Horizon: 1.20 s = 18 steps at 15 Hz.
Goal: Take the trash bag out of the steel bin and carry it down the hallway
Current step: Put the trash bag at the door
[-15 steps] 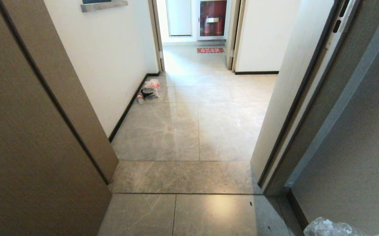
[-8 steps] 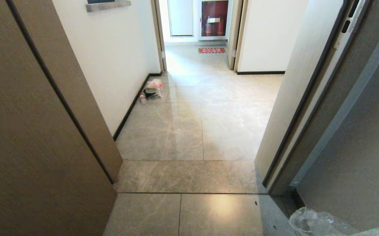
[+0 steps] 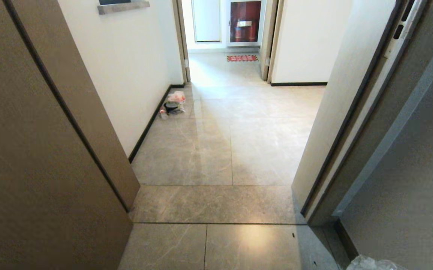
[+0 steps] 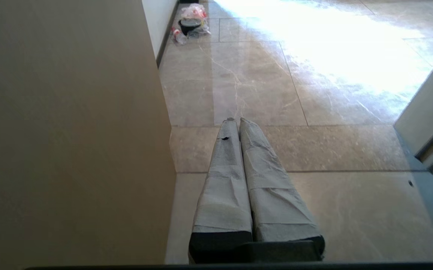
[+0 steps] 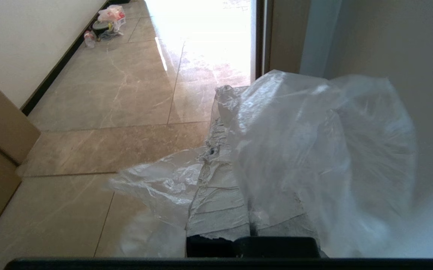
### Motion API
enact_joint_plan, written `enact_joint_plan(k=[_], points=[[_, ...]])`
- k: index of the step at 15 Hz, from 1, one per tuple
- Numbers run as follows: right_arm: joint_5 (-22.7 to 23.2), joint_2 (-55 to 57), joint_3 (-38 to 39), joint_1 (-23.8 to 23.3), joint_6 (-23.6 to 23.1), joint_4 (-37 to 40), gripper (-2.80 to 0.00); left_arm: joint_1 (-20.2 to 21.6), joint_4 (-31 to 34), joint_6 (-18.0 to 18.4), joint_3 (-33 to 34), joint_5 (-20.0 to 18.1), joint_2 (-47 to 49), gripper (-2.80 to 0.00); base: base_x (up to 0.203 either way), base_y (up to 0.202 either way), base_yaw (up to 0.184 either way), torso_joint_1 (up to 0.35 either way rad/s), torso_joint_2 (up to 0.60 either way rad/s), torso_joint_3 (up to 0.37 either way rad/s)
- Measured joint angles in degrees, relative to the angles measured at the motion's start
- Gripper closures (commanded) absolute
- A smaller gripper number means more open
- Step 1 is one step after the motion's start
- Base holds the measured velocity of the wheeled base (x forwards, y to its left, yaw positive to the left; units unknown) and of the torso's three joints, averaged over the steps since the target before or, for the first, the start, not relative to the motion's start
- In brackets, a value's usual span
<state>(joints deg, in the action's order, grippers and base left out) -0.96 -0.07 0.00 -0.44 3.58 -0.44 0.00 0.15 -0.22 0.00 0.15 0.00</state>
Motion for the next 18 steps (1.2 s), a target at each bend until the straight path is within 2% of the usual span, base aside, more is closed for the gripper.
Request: enact_joint_plan(k=[18], points=[[-0.02, 0.00, 0.00, 0.00, 0.00, -0.02, 0.00, 0.00, -0.02, -0.07, 0.00, 0.00, 0.00, 0.00, 0.193, 0.000, 0.000, 0.002, 0.00, 0.001]])
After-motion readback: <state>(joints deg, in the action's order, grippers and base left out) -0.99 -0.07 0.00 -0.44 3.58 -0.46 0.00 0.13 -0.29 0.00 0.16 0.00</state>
